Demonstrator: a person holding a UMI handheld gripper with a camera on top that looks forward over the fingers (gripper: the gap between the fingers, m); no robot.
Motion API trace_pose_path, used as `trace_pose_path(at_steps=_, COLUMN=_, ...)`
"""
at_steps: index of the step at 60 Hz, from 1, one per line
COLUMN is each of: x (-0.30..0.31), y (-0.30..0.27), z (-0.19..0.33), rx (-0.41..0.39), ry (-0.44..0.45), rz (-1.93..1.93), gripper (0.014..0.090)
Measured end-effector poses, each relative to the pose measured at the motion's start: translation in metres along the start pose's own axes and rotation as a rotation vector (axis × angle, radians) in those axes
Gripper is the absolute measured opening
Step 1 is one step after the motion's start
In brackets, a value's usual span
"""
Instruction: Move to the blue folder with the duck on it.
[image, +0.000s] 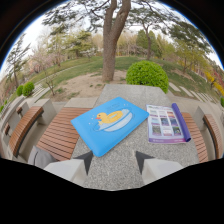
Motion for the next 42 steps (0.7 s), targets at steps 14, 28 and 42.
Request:
trace_pose_path(at_steps=14, x=0.007, y=-0.039, z=0.096, rx=-0.007, ry=0.007, rz=0.011, gripper=0.0848)
trace_pose_path(at_steps=28, x=0.004, y=-0.058, z=0.161, rx=-0.025, ry=0.002, rz=0.013, gripper=0.0849)
trace_pose_path(at_steps=42, x=0.001, y=-0.055, z=0.187, rx=-0.042, ry=0.002, rz=0.006, gripper=0.0848)
